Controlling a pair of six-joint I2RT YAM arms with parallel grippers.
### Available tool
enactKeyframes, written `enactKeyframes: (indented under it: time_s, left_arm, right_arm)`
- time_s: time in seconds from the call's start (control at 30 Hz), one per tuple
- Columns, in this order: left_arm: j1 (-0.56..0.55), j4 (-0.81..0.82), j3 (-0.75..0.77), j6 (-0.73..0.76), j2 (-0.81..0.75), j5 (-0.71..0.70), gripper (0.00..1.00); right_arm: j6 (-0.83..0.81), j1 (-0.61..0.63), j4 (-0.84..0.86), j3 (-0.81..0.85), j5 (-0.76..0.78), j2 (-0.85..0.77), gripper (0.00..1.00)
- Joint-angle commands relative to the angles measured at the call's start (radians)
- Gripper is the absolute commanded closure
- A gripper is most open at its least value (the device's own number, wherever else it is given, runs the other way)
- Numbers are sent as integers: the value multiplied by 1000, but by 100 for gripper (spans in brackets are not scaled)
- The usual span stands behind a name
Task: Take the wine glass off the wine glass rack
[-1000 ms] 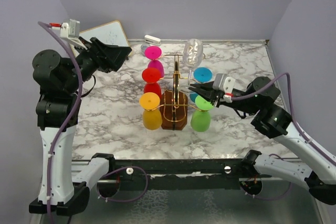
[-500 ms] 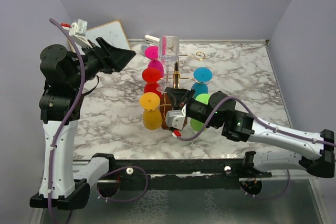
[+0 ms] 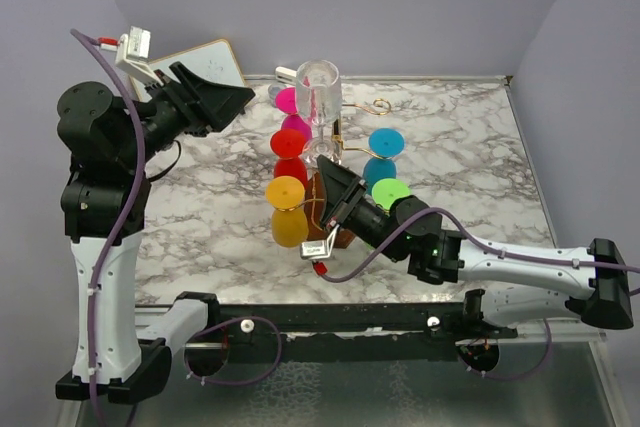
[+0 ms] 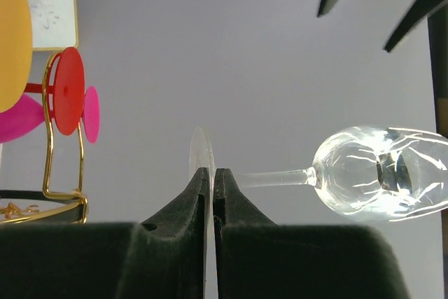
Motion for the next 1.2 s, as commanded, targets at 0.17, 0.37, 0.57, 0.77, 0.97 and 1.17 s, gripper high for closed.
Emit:
enactKeyframes:
  time_s: [0.17,0.37,0.57,0.77,0.97,1.17]
  left_arm:
    - [1,-51,158,-64,15,-11,38]
    - [-3,-107,165,-57,19,-6,37]
    - [-20,-199,158,-13,19,-44,37]
    - [-27,-224,102,0,-11,-67,37]
    - [-35,-206,50,0,-20,-58,38]
    - [-48,-201,41,9,-9,-54,40]
  right_arm:
    - [-223,8,-125,36,101,31,99]
    - [-229,13,-202,43,106,28,99]
    - [-205,30,-323,71,98,32,99]
    - [-178,48,-444,108,87,28,99]
    - [-178,51,-441,108,83,37,99]
    - [-188,62,-440,140,81,67,99]
